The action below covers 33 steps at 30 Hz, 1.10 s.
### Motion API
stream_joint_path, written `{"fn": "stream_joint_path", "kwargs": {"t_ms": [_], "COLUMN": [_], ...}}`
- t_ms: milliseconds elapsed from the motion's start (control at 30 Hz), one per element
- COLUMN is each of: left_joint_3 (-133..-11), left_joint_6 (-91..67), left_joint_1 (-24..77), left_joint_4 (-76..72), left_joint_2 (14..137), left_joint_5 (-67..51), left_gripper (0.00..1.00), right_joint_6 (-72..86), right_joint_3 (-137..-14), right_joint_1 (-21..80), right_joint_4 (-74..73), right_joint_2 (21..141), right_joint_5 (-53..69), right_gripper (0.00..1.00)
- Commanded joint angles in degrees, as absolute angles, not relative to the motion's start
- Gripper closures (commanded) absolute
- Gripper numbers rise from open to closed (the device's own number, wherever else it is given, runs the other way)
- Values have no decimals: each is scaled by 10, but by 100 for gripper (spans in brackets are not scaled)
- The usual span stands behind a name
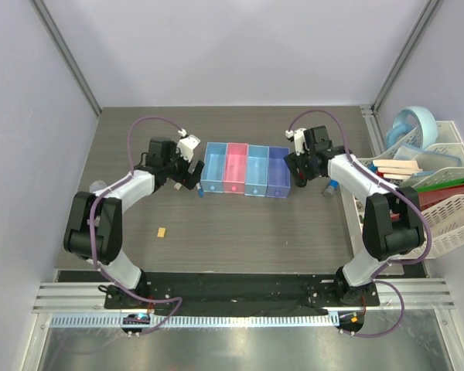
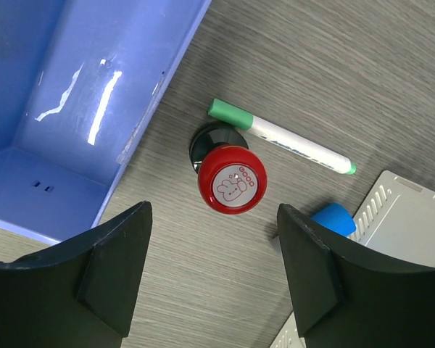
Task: Sort the stationery into containers
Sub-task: Pick up the stationery from the center of the board.
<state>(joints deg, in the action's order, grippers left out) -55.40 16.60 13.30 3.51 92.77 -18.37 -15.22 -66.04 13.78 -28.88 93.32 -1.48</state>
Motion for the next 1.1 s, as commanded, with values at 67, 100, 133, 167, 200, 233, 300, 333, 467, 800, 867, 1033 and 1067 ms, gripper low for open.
{"fn": "stream_joint_path", "kwargs": {"t_ms": [67,100,133,167,200,233,300,333,467,800,867,1033,1067], "left_joint_3": [-583,-584,-584,-584,-584,-584,-582,-581,-577,-542,-534,-494,-481], "left_joint_6": [182,184,185,184,182,182,179,179,176,186,187,189,192], "left_joint_1": [157,160,161,162,163,164,168,170,171,171,172,171,171], "left_joint_4": [-14,-14,-14,-14,-14,-14,-12,-12,-8,-2,15,25,26], "left_joint_2": [954,955,955,954,953,949,946,943,931,878,865,804,794], "left_joint_5": [-150,-146,-148,-148,-150,-151,-151,-150,-149,-140,-141,-143,-145], "left_gripper": [0,0,0,0,0,0,0,0,0,0,0,0,0], "right_joint_6": [-163,-164,-165,-166,-168,-168,-168,-168,-170,-170,-170,-168,-168], "right_joint_3": [-683,-683,-682,-683,-683,-684,-685,-684,-686,-700,-700,-693,-691], "right_joint_1": [122,122,121,120,120,120,118,117,117,107,107,105,104], "right_joint_4": [-269,-268,-266,-266,-265,-263,-262,-258,-254,-235,-234,-223,-222], "right_joint_2": [949,951,953,959,961,964,970,971,975,989,990,988,986], "right_joint_5": [18,18,19,20,19,19,19,19,18,4,6,3,3], "right_gripper": [25,25,26,26,26,26,27,27,28,32,34,48,50]}}
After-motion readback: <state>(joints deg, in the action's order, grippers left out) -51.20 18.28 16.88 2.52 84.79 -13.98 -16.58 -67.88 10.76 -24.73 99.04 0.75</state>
